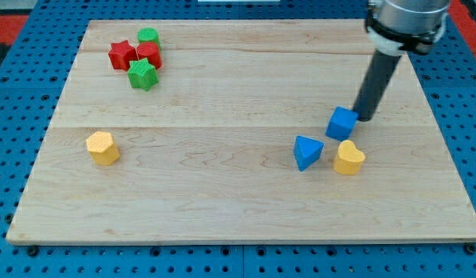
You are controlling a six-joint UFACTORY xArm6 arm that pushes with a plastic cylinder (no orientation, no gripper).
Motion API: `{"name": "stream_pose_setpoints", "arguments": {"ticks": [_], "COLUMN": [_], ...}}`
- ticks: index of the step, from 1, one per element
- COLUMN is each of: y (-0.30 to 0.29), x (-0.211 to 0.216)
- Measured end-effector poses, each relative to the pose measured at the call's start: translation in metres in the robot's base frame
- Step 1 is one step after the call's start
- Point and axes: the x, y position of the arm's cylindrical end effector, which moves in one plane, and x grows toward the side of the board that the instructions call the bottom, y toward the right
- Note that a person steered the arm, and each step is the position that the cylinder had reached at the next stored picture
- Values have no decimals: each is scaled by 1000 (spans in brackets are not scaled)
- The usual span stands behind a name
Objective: Move the yellow hexagon into the blue cube
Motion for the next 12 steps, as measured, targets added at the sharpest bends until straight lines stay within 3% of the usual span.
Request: {"name": "stream_pose_setpoints", "arguments": {"ticks": [1,2,3,4,5,6,8,9,10,12], "y": [-26,-4,-71,-188,-265,-306,-430,-367,-261,-270], "x": [18,0,-57,-89,-53,-18,18,71,81,53]}}
